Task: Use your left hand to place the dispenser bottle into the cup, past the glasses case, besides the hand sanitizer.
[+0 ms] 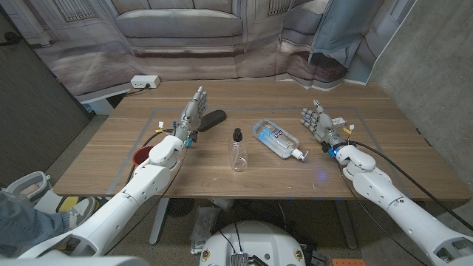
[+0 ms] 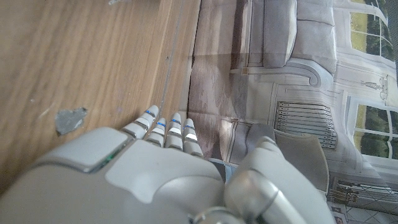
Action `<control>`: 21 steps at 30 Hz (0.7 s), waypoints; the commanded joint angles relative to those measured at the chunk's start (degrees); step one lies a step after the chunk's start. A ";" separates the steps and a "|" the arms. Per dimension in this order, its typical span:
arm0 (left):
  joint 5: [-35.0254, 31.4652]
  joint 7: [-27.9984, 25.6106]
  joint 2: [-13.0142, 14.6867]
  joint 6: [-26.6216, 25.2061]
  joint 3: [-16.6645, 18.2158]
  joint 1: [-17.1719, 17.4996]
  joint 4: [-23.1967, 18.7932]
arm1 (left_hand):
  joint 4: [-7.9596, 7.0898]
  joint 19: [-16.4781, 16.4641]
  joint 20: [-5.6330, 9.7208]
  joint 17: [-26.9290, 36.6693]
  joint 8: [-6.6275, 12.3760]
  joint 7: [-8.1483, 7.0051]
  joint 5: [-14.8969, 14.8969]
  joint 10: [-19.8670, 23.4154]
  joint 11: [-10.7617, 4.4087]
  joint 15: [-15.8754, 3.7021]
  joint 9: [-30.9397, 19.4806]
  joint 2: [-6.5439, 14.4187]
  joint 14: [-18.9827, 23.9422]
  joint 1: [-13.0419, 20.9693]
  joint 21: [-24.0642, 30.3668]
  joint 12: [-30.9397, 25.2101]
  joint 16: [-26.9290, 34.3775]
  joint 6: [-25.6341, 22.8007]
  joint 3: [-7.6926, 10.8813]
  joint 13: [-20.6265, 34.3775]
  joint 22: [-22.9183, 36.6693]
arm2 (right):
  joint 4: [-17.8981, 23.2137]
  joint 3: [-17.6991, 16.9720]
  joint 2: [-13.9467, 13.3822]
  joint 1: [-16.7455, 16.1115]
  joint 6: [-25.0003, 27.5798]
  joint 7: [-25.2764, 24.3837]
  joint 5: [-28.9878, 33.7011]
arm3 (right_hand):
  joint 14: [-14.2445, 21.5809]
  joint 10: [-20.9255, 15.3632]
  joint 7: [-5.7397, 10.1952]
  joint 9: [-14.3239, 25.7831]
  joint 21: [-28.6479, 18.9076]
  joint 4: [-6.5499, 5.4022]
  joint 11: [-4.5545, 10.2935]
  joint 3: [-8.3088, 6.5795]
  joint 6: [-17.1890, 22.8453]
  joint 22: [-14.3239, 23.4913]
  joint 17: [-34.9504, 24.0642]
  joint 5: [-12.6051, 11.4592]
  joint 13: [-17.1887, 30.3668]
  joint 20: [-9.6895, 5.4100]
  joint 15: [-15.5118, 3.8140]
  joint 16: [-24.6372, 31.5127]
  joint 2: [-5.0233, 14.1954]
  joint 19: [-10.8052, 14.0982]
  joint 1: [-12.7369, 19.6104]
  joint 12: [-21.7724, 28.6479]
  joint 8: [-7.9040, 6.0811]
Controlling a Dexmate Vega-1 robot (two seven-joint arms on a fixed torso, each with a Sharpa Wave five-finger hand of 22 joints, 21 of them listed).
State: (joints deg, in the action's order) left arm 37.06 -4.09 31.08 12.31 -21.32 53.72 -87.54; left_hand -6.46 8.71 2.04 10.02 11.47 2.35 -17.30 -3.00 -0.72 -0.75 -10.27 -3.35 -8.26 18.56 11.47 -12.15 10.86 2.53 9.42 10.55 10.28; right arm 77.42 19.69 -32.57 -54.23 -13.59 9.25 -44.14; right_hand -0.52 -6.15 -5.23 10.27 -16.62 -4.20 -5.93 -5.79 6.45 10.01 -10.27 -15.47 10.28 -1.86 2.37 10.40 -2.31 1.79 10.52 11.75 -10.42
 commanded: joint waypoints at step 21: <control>-0.26 -0.12 4.13 -1.24 1.97 2.66 -3.18 | 0.48 0.11 2.28 0.29 0.36 -0.09 -0.20 0.72 -0.25 0.03 -0.28 1.20 0.69 1.26 0.25 -0.09 0.16 -0.60 0.53 0.07 0.16 | 0.38 0.82 0.47 -0.67 0.67 -1.80 0.76 | -0.12 -0.32 -0.12 0.29 0.58 0.32 -0.08 -0.14 0.32 0.25 -0.23 -0.25 0.18 -0.58 0.55 0.25 0.07 0.29 0.30 0.15 -0.44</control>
State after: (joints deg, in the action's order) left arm 36.68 -4.69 33.76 11.54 -20.12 55.91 -90.13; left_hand -6.23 8.72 2.04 10.00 11.47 2.04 -17.30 -2.39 -0.72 -0.77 -10.26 -2.40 -7.68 19.50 11.47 -12.15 10.86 2.23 9.65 10.54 10.27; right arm 77.21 20.25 -32.10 -54.45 -13.25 8.23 -43.75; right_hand -0.72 -6.14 -5.23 10.27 -16.07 -4.20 -5.93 -5.79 6.45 10.00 -10.26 -15.47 10.27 -1.85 2.57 10.39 -2.31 1.79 10.52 11.75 -10.42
